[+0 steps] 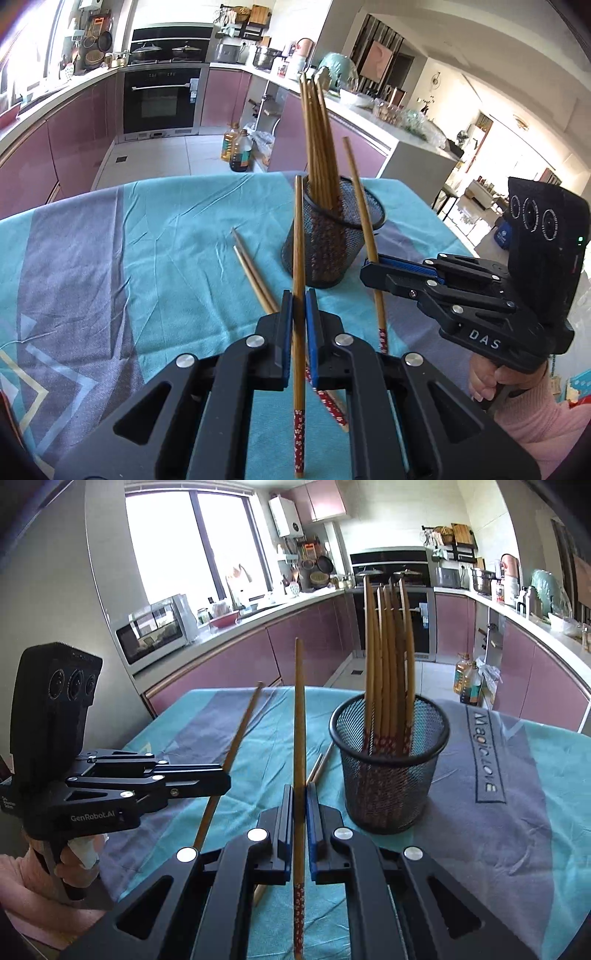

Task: Organize utensils
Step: 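Lift both chopsticks upright and carry them over the mesh cup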

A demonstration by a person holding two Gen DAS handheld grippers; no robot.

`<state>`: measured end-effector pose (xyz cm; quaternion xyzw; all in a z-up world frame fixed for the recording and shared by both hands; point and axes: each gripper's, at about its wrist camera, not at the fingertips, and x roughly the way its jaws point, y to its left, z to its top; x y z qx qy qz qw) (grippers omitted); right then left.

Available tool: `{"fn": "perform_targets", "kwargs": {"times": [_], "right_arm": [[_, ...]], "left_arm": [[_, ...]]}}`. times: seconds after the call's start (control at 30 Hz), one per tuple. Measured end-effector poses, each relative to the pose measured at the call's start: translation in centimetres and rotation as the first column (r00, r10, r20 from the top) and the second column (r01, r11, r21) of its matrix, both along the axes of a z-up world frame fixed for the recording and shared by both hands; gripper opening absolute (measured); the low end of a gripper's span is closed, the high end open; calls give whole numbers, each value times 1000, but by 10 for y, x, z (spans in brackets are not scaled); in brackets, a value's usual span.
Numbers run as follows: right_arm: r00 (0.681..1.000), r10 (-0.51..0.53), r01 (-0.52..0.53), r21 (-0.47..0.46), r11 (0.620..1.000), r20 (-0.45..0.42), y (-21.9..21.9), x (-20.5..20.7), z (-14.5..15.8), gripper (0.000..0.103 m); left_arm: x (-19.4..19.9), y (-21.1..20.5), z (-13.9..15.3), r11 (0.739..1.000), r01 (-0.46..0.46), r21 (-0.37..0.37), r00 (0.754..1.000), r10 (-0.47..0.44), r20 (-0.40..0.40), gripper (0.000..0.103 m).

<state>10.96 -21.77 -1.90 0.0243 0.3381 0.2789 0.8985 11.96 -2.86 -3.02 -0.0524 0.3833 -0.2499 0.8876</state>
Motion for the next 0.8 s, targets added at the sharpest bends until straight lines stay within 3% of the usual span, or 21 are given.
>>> {"fn": "perform_targets", "kwargs": {"times": [0.43, 0.8], "right_arm": [[995, -37, 31, 60, 998, 97, -25, -9, 34, 6], [986, -66, 56, 66, 996, 152, -30, -2, 55, 6]], "left_arm": [[-14, 7, 39, 996, 40, -78, 996, -34, 79, 8], [-1, 3, 58, 992, 40, -116, 992, -26, 121, 8]]}}
